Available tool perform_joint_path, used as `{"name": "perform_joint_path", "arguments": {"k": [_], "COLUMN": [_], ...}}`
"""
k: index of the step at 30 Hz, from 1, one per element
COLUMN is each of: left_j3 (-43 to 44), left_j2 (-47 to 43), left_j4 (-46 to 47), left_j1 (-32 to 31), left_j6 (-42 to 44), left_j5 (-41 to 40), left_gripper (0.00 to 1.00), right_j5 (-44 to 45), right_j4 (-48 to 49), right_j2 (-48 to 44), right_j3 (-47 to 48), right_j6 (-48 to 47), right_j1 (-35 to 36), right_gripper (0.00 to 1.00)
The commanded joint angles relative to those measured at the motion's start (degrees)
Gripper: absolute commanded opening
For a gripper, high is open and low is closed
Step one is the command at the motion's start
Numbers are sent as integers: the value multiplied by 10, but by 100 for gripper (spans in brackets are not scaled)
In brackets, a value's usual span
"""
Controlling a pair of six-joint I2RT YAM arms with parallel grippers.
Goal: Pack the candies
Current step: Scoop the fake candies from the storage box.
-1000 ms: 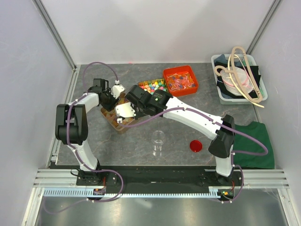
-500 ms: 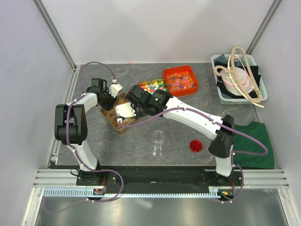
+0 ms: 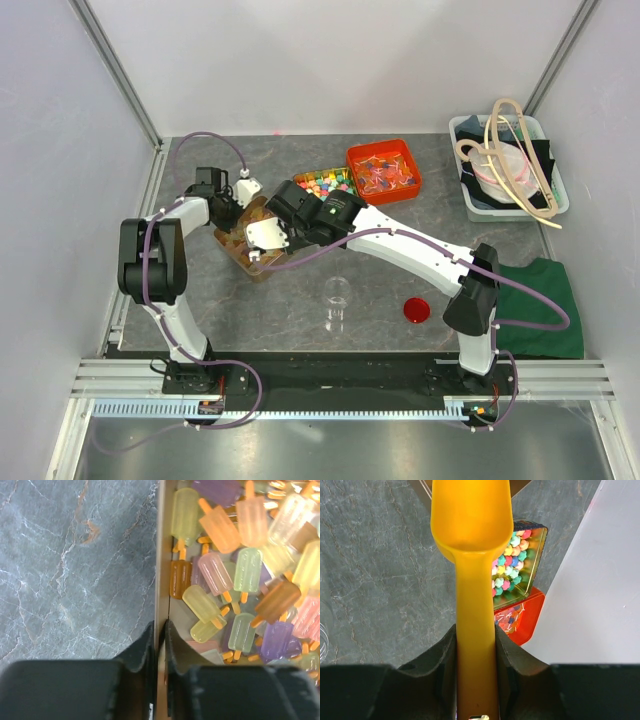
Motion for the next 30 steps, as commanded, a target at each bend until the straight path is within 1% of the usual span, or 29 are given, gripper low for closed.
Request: {"name": "perform_joint_path", "arguments": {"k": [1, 3, 9, 13, 17, 22, 30], "left_j3": [-15, -19, -16, 2, 11, -8, -22], "left_j2": [29, 28, 16, 1, -14, -52, -93], "left_j4": [-1, -5, -18, -17, 0, 36, 59], "left_j1": [3, 3, 3, 2, -12, -39, -64], "left_j6": [25, 32, 48, 56, 71, 110, 138], "left_j5": [-18, -14, -9, -8, -30, -75, -85], "left_gripper": [6, 2, 2, 2, 2, 2, 2], "right_j5": [10, 11, 42, 69, 100, 131, 159], "right_j4": [5, 5, 1, 1, 4, 9, 10], "right_j2": [8, 10, 21, 31, 52, 71, 101], "right_j3": [21, 23, 26, 29, 33, 51, 68], "right_j6": [-11, -15, -42, -71, -94, -118, -152], "right_j1": [3, 3, 0, -8, -16, -23, -23], "right_gripper": [0, 0, 0, 0, 0, 0, 0]}}
